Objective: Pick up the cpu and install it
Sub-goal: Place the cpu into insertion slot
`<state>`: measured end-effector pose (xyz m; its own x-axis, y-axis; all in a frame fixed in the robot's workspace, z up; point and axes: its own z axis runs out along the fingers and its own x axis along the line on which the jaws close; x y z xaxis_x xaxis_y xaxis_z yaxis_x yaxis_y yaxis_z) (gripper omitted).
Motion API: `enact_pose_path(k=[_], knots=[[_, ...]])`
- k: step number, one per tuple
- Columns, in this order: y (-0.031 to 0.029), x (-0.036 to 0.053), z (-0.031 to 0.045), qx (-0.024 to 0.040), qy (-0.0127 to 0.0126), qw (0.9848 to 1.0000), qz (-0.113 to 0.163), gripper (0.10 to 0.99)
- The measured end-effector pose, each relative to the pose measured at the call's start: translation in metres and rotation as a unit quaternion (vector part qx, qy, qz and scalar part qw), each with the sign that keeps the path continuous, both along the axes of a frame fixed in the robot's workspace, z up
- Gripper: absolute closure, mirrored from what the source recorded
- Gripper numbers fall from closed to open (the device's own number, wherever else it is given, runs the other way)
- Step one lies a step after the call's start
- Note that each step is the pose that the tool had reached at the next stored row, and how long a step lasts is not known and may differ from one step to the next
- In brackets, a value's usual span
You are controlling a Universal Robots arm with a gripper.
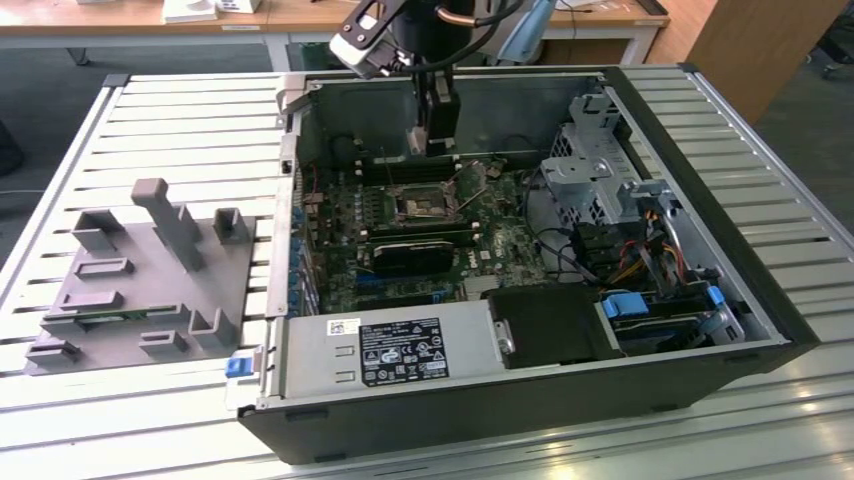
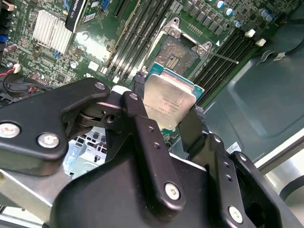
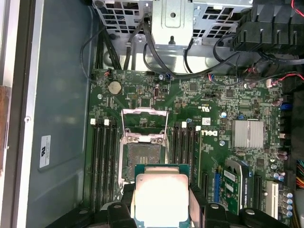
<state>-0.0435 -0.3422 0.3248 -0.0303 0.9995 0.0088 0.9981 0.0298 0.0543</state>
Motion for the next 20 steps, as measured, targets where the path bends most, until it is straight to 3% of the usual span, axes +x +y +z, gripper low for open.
enact_pose_path(k=[20], knots=[[0.0,0.0,-0.0051,-0.0007,0.0001,1.0,0.0,0.549]])
